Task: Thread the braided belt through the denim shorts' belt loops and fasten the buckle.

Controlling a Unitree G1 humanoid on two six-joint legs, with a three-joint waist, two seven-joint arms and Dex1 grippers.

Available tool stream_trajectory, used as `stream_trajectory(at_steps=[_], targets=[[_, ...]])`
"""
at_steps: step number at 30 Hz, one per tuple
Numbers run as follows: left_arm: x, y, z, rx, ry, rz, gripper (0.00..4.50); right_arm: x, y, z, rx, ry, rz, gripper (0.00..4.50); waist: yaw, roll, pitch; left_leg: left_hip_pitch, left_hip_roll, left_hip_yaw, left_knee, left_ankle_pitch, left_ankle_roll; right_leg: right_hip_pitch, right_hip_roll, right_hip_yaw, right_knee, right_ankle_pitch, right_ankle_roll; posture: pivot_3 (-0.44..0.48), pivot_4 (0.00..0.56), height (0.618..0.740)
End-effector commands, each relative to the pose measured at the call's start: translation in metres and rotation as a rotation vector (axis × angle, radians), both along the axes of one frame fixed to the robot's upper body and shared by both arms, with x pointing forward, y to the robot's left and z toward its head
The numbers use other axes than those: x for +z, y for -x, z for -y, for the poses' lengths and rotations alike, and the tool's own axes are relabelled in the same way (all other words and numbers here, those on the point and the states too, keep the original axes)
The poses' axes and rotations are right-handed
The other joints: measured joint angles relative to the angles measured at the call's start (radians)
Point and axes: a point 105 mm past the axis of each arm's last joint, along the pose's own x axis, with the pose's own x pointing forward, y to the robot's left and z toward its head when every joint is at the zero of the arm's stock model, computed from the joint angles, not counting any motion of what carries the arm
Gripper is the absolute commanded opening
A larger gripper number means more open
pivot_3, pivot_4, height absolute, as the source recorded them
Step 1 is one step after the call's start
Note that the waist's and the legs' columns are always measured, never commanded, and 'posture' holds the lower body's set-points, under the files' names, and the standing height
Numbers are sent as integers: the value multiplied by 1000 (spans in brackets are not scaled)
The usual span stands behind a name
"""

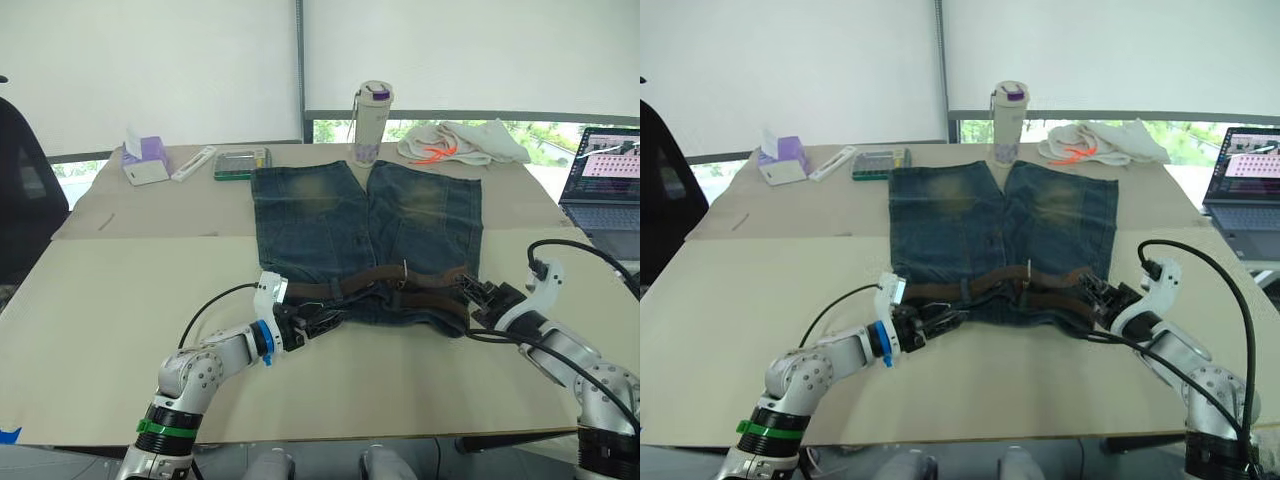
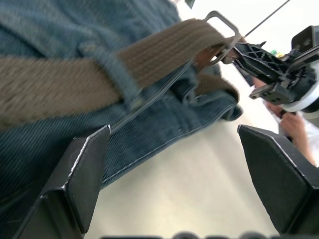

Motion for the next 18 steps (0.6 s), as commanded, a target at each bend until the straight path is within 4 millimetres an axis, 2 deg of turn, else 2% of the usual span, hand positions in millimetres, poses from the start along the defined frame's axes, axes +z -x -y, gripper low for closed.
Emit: stream_trajectory(at_steps=[1,7,10,12,15,18], targets=[[-1,-1,-1,7,-6,10,4354,4,2,6,14,144,15,0,1,0,0,0,0,0,0,0,0,0,0,0,0,0,0,0,150,740],[-3,1,0,4,0,-1,4354,12,-2,33,-48,290,38,0,6,0,0,0,-1,0,1,0,0,0,-1,0,0,0,1,0,150,740],[-5,1,-1,2,-5,-6,4354,28,-8,37,-68,331,101,0,4,0,0,0,-1,1,1,0,0,0,-1,0,0,0,1,0,150,740],[-5,2,-2,0,-10,-3,4354,49,-12,27,-44,267,181,0,2,0,0,0,-1,0,1,0,0,0,-1,0,0,0,1,0,150,740],[2,3,-7,-28,-14,41,4354,96,-15,-14,84,110,339,0,-6,1,0,0,0,0,0,0,0,0,0,0,0,0,0,0,150,740],[17,8,-13,-97,-8,101,4354,121,-14,-47,186,26,402,0,-6,0,0,1,3,0,0,0,0,0,3,1,1,0,0,0,150,740]])
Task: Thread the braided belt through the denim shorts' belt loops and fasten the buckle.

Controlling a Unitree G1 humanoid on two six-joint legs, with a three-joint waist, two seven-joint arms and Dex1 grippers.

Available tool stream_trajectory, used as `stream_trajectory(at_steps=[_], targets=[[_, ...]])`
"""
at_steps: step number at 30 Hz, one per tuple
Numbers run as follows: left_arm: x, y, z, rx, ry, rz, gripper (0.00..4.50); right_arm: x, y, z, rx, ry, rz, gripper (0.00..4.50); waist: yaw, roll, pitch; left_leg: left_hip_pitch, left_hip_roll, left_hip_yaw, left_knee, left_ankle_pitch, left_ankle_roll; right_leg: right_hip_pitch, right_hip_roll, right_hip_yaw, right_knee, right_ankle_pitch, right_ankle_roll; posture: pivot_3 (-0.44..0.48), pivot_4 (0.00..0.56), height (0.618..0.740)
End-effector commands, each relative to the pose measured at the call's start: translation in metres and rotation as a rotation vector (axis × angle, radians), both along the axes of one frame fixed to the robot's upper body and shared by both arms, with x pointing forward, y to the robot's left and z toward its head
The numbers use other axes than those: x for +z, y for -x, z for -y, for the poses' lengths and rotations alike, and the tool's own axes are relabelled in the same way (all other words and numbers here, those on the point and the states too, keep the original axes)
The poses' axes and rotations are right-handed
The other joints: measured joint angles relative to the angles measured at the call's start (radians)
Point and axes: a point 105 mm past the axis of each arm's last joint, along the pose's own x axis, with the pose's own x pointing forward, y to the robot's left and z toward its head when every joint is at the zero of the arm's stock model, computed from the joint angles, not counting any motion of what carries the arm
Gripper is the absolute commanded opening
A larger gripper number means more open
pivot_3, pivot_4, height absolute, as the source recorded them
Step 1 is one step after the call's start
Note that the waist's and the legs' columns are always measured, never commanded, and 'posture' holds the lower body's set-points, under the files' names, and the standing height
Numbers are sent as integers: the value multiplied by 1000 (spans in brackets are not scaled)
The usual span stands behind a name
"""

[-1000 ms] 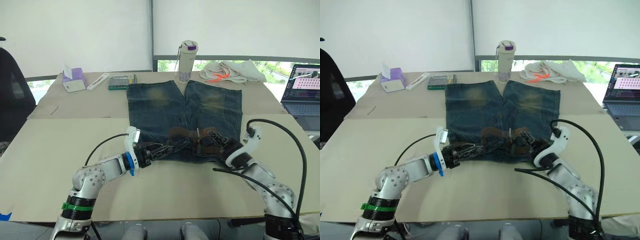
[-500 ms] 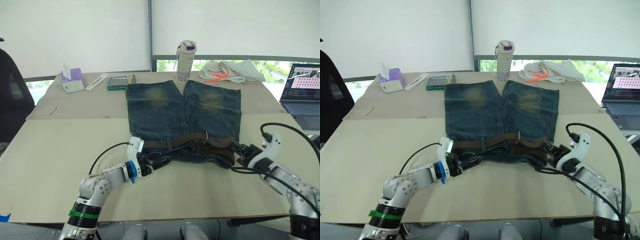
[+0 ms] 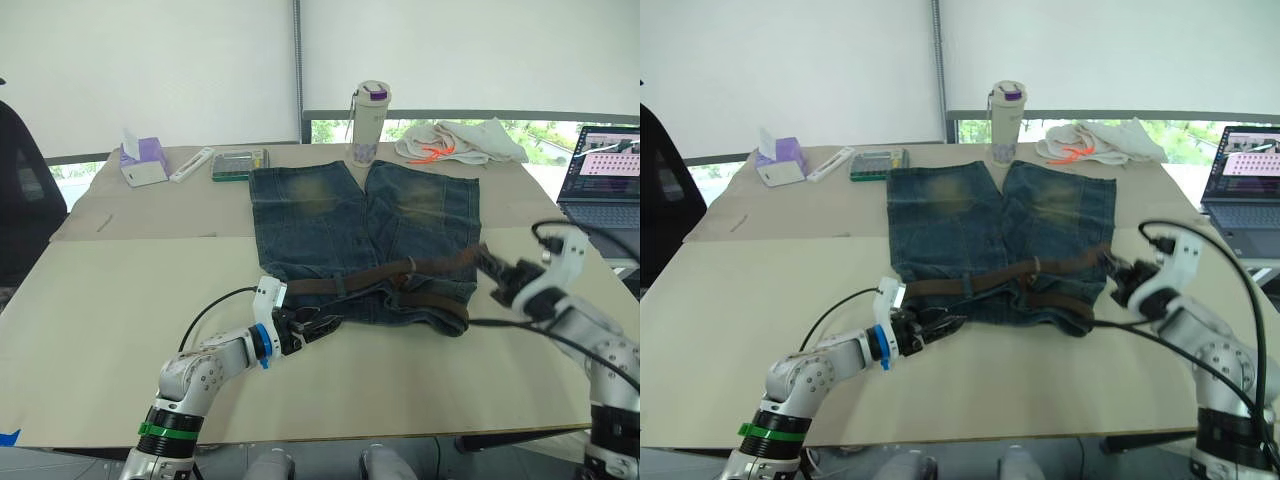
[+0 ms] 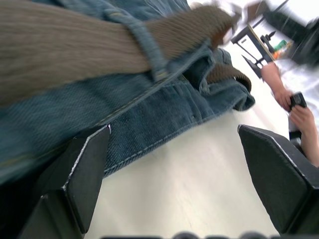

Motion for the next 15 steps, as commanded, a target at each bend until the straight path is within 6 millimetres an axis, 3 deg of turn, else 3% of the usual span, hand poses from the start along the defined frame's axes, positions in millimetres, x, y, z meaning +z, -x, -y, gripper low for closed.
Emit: stream_trajectory(at_steps=[1,4,6,9,15], targets=[[30,7,-8,-102,14,121,4354,37,9,-37,142,-59,97,0,3,0,0,0,1,0,0,0,0,0,1,-1,0,0,0,0,150,740],[52,7,-21,-151,-2,222,4354,42,8,-64,221,-72,82,0,7,-1,0,-1,3,-1,0,0,0,-1,2,-1,-1,0,-1,0,150,740],[69,-6,-35,-59,-12,329,4354,44,5,-79,244,-82,69,0,9,0,0,-1,3,-1,0,0,0,-1,1,-1,-1,1,-2,0,150,740],[92,-7,-47,6,8,447,4354,43,-1,-100,282,-99,42,0,7,0,0,0,3,-3,0,0,0,-1,-2,0,-1,1,-2,0,150,740],[107,-23,-27,82,-50,619,4354,23,-8,-135,347,-61,-32,0,12,0,0,0,2,-4,1,0,0,-1,-3,-1,-1,1,-2,0,150,740]])
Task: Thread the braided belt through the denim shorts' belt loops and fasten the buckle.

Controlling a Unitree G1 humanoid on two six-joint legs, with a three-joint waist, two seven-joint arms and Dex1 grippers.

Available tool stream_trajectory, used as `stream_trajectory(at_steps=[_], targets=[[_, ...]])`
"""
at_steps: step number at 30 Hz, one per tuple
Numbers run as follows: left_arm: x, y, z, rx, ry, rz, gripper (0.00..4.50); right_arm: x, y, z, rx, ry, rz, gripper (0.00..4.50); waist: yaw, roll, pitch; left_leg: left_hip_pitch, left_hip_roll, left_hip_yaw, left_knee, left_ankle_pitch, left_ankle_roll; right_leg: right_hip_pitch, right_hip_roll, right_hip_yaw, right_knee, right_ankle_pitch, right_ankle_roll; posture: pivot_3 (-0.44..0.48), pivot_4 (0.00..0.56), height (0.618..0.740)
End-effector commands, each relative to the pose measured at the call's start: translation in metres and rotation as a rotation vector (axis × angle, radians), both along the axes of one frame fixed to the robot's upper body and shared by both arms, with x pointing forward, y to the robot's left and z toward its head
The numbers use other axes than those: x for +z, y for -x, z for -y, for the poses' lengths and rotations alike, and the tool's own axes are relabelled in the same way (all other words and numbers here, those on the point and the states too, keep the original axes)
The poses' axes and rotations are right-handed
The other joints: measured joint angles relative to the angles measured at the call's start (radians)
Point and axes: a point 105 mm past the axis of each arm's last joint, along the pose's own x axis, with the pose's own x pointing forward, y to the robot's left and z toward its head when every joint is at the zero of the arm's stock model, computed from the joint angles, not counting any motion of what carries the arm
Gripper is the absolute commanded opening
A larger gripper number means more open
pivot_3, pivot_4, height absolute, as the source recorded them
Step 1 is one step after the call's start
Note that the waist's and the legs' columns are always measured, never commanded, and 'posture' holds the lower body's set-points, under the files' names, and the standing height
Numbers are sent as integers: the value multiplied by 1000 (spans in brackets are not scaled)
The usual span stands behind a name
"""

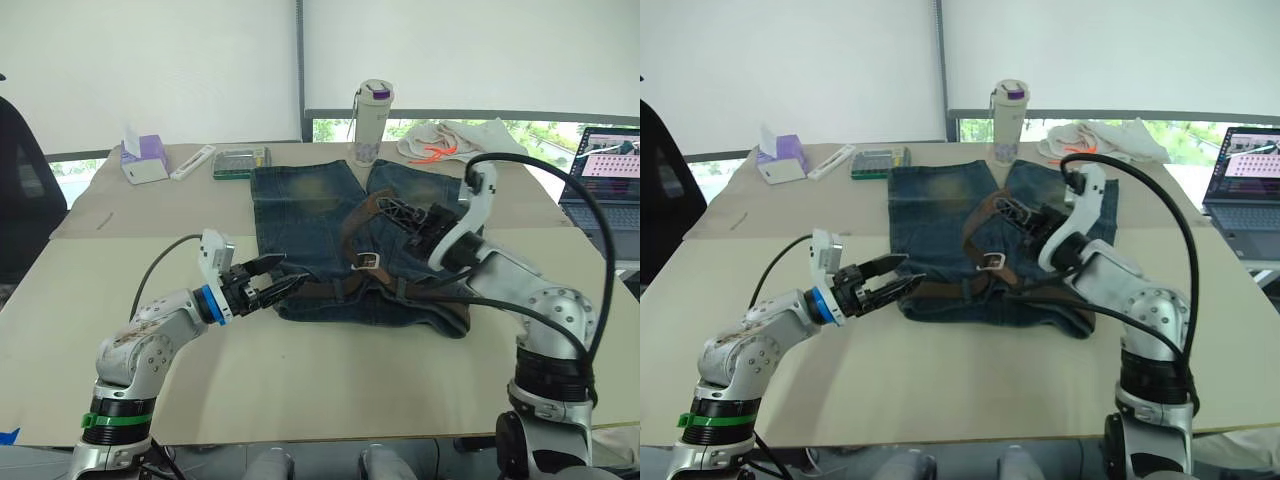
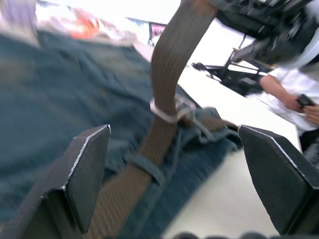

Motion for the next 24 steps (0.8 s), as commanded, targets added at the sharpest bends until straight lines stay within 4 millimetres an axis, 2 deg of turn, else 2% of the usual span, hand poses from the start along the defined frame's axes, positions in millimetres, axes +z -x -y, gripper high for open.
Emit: stream_trajectory(at_steps=[1,5,10,18,21,23,24], targets=[[15,-12,19,61,-50,152,4354,2,2,-22,53,40,20,0,2,0,0,0,-1,0,0,0,0,0,0,0,0,0,0,0,150,740],[15,-24,36,132,-54,215,4354,7,4,-32,85,10,30,0,-2,0,0,0,-1,1,0,0,0,0,0,0,0,0,0,0,150,740],[6,-35,57,207,-120,282,4354,9,5,-33,84,-20,22,0,-3,0,0,0,-1,1,0,0,0,0,0,0,1,0,0,0,150,740],[16,-35,67,286,-298,636,4354,8,3,-28,38,-69,-15,0,-3,0,0,0,-1,1,0,0,0,-1,2,0,1,0,0,0,150,740],[24,-34,66,340,-309,734,3560,7,0,-26,13,-93,-37,0,-3,0,0,0,-1,1,0,0,0,-1,1,0,1,0,0,0,150,740],[21,-33,67,334,-323,744,2789,7,-1,-26,11,-101,-45,0,-3,0,0,0,-1,1,0,0,0,-1,0,0,1,0,0,0,150,740],[19,-34,67,342,-329,739,2561,7,0,-27,12,-105,-48,0,-4,0,0,0,-1,1,0,0,0,-1,1,0,1,0,0,0,150,740]])
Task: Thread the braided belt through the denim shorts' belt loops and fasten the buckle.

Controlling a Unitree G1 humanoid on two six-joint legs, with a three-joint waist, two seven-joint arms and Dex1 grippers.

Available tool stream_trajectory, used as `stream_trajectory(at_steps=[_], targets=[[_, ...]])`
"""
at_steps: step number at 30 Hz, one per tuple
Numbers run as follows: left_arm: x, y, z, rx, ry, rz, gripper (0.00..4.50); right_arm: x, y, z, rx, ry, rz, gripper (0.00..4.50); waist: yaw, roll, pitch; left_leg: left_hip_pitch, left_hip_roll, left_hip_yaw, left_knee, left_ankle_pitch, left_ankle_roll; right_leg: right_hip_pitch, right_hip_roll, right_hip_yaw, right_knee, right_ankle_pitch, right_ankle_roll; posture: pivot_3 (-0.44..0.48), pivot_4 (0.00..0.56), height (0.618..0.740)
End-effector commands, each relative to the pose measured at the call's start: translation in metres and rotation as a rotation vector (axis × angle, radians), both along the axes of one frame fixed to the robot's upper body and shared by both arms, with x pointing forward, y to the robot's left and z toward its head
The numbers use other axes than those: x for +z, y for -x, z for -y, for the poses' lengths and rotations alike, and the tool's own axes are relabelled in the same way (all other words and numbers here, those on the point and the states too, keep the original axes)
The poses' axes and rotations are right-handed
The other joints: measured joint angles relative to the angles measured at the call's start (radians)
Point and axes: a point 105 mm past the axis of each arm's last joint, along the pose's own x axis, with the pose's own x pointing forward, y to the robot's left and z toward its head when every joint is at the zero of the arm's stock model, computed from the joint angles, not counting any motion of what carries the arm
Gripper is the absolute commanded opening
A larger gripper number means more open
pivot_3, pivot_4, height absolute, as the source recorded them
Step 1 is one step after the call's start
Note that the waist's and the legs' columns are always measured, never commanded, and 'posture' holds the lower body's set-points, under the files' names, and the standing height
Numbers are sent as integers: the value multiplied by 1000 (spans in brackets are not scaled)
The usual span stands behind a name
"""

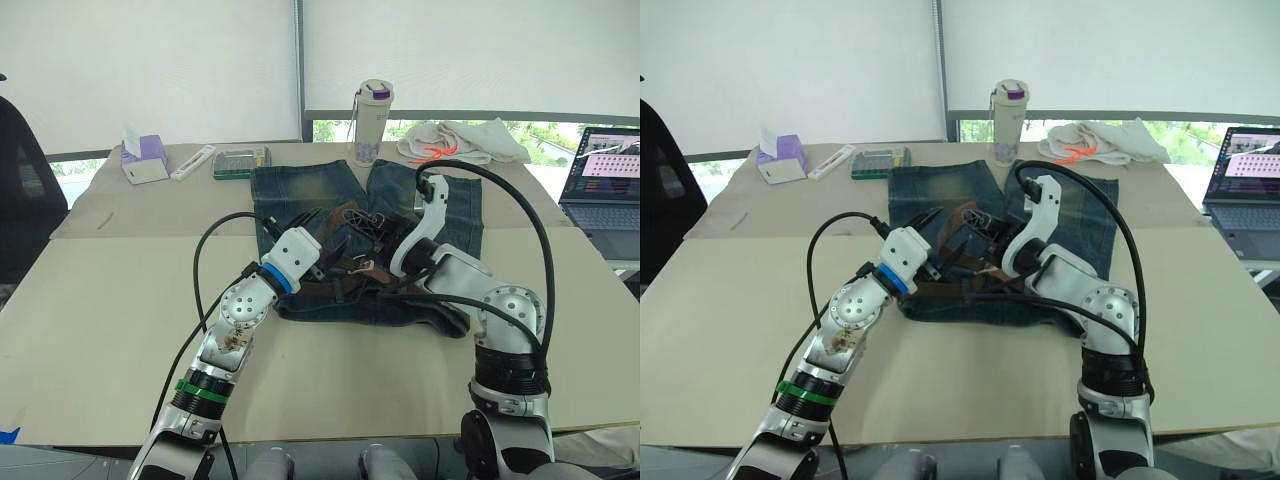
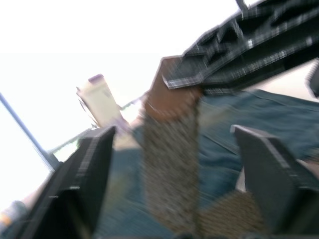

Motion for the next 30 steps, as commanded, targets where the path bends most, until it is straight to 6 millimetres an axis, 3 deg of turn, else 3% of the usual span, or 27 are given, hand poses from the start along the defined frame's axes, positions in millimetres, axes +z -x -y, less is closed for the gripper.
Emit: stream_trajectory(at_steps=[1,2,3,4,6,8,10,14,19,24,26,30], targets=[[6,1,4,9,-5,50,2002,14,4,-1,9,-46,33,0,0,0,0,0,0,0,0,0,0,0,0,0,0,0,0,0,150,740],[5,0,4,15,-2,47,2002,14,4,-1,11,-51,31,0,-1,0,0,0,0,0,0,0,0,0,0,0,0,0,0,0,150,740],[5,-1,4,19,-1,46,1373,14,4,-2,12,-53,31,0,-1,0,0,0,0,0,0,0,0,0,0,0,0,0,0,0,150,740],[4,-1,4,24,-2,46,1242,14,3,-2,11,-56,29,0,-1,0,0,0,0,0,0,0,0,0,1,0,0,0,0,0,150,740],[3,-2,4,34,-8,44,482,14,4,-2,11,-59,28,0,-1,0,0,0,0,0,0,0,0,0,0,0,0,0,0,0,150,740],[0,-3,3,45,-9,36,41,15,5,-2,16,-64,32,0,-1,0,0,0,-1,1,0,0,0,0,0,0,0,0,0,0,150,740],[-2,-4,2,55,-7,31,41,16,6,-2,26,-66,41,0,-1,0,0,0,-1,1,0,0,0,0,1,0,0,0,0,0,150,740],[-6,-9,-5,90,59,-25,0,21,15,1,69,-30,121,1479,-1,0,0,0,-1,1,0,0,0,0,1,0,0,0,0,0,150,740],[-6,-16,-22,108,325,-194,0,24,17,12,43,116,306,3157,-2,0,0,0,-1,1,1,0,0,1,1,-1,0,0,1,0,150,740],[-4,-21,-45,34,655,-403,0,-2,14,8,55,414,434,3157,-7,0,0,0,-2,2,1,0,0,0,1,-2,0,0,1,0,150,740],[-5,-23,-56,3,827,-495,0,-11,14,3,87,466,464,3157,-11,0,0,0,-1,2,1,0,0,0,2,-2,0,0,1,0,150,740],[-13,-21,-66,-46,985,-600,0,-26,9,4,104,492,459,3157,-10,-1,0,0,1,2,1,0,0,1,4,-2,0,0,1,0,150,740]])
